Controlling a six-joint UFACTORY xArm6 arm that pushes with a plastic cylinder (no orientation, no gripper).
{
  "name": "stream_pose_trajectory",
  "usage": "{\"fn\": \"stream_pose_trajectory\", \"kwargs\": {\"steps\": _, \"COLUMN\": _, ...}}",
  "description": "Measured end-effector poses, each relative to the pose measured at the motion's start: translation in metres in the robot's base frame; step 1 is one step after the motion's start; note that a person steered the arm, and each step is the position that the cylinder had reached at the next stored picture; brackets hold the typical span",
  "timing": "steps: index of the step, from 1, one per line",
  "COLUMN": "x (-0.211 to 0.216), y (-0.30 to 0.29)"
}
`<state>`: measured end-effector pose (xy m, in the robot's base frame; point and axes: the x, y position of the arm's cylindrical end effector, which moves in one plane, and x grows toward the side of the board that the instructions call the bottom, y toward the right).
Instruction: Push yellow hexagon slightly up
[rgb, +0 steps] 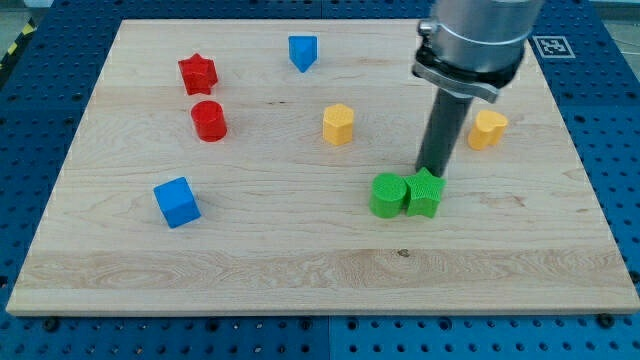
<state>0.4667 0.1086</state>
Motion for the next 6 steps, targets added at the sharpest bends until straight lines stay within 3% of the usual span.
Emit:
{"fn": "stream_pose_trajectory", "kwargs": {"steps": 2, "x": -0.006, "y": -0.019}}
{"fn": "stream_pose_trajectory", "kwargs": {"steps": 4, "x": -0.016, "y": -0.074}}
{"fn": "stream_pose_trajectory", "kwargs": {"steps": 6, "x": -0.041, "y": -0.078}}
